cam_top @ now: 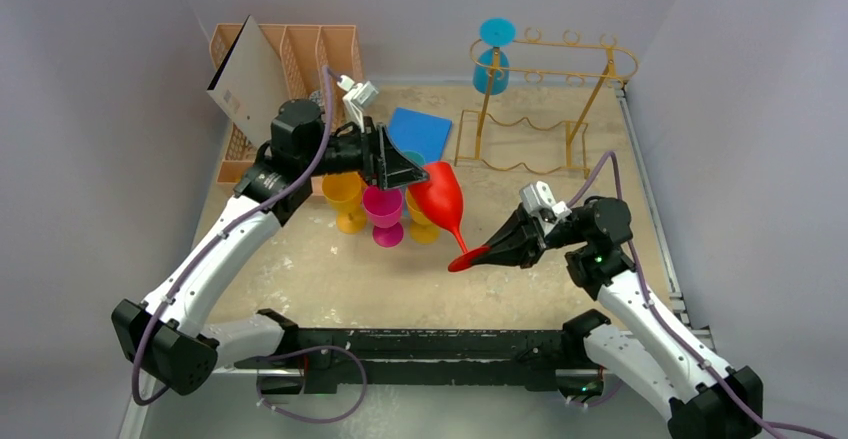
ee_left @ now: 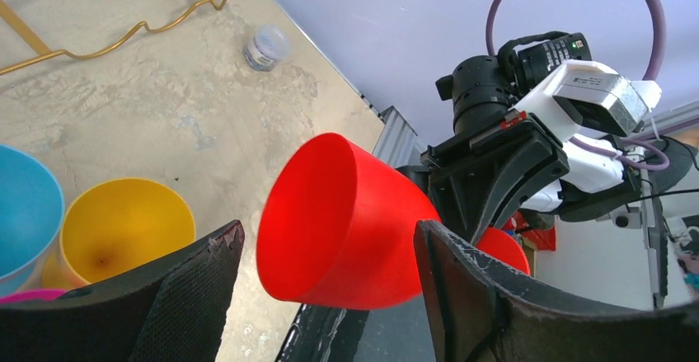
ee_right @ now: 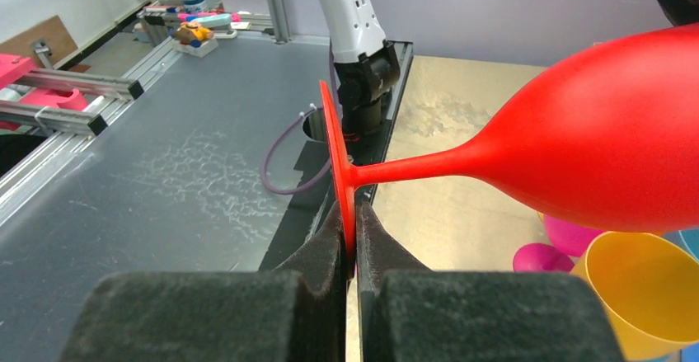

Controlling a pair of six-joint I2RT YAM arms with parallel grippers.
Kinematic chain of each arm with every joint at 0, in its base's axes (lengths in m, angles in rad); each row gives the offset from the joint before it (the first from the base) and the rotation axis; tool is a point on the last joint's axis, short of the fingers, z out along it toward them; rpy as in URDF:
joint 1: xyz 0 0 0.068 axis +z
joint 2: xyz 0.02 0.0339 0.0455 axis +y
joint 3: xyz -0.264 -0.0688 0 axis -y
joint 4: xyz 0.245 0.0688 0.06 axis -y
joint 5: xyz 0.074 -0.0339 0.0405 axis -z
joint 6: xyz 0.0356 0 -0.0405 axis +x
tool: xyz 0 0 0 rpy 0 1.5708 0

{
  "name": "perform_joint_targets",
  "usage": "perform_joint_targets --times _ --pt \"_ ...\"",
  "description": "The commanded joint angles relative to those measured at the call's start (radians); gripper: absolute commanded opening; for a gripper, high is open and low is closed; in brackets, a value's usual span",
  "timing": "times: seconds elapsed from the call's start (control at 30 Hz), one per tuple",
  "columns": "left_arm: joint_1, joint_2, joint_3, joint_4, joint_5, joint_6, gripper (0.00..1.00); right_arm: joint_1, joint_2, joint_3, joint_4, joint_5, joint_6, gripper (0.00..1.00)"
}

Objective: Take the wine glass off the wine glass rack
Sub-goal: Place the wine glass at the center of the board.

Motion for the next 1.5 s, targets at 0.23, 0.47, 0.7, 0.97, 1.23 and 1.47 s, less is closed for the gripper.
perform_joint_targets --times 0.23,0.47,0.7,0.97,1.23,1.47 --pt "0.052 0.050 0.033 0.199 0.418 -0.035 0.55 0.025 0.011 0.011 0.124 0.008 0.010 0.00" --pt "0.052 0.053 0.039 0.263 0.525 -0.070 0.49 0.029 0.017 -0.001 0.121 0.016 -0.051 0.00" --pt "0.051 0.068 0.053 0.286 0.558 -0.088 0.37 0.029 0.042 -0.037 0.190 0.010 -0.082 0.00" --pt "0.051 0.064 0.058 0.283 0.569 -0.092 0.17 0.029 0.052 -0.059 0.230 0.031 -0.076 0.00" --pt "0.051 0.065 0.055 0.262 0.560 -0.089 0.01 0.029 0.047 -0.056 0.175 0.044 -0.102 0.02" --pt "0.051 0.056 0.084 0.128 0.548 -0.008 0.00 0.029 0.050 -0.053 0.145 0.068 -0.118 0.20"
